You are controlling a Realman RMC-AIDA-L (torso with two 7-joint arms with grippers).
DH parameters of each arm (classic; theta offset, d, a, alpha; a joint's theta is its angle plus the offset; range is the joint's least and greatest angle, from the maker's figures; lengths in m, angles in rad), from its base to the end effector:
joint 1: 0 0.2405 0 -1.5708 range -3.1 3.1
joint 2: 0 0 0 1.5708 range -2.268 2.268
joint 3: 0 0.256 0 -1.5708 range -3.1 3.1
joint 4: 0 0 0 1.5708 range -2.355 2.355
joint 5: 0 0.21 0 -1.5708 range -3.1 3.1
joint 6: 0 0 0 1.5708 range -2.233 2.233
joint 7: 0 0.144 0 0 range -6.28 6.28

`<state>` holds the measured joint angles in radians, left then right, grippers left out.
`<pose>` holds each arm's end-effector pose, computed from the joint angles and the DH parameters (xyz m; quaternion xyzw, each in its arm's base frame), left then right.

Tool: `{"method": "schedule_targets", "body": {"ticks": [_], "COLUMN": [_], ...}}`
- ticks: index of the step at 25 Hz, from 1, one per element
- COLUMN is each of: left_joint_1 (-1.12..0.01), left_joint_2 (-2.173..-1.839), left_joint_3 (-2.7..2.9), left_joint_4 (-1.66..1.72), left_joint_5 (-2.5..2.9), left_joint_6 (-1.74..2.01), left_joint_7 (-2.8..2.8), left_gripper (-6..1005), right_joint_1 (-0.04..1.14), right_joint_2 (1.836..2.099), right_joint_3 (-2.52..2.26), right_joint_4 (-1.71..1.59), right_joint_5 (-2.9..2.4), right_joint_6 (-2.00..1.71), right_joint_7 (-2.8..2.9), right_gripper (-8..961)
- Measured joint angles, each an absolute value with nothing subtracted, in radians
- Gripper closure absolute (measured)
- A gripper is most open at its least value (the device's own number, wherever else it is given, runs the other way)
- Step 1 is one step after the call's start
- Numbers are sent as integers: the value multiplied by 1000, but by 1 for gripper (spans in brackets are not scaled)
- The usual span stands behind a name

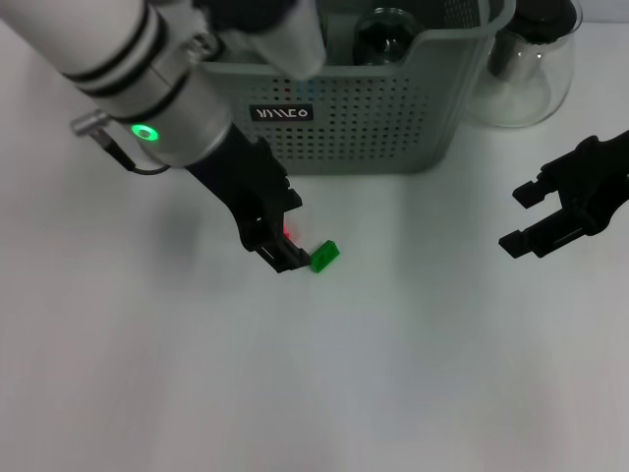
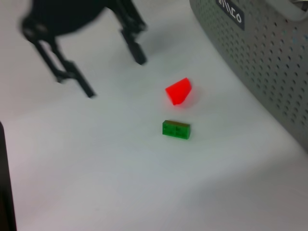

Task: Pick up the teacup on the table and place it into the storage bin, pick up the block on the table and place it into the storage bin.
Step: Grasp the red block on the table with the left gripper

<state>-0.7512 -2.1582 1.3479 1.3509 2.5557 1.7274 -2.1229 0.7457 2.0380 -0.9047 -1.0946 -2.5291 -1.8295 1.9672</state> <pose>-0.1175 0.3433 -0.0231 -0.9799 -0.0721 0.1809 0.0437 0.1985 0.3595 0.0438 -0.9685 0.2276 -0.0957 0.0335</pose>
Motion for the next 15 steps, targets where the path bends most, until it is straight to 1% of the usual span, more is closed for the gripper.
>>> {"method": "schedule_targets", "body": {"ticks": [8,15], "left_joint_1": [-774,-783], "left_joint_2": [-2168,-2169], "left_joint_3": [1411,1435], "left_joint_4": [1183,1101], "left_joint_5": [2677,2703], "left_joint_6": [1515,1443], "left_joint_7": [-2126,-2134], "left_gripper": [307,315], "right_joint_1": [735,733], "right_joint_2": [2044,2045], "right_joint_3": [-902,-903], "right_joint_4": [-1094,-1094], "right_joint_5": [-2530,-2530], "right_joint_6": [-1828,-1828], "right_joint_7": [1967,1966], "right_gripper": [147,147]}}
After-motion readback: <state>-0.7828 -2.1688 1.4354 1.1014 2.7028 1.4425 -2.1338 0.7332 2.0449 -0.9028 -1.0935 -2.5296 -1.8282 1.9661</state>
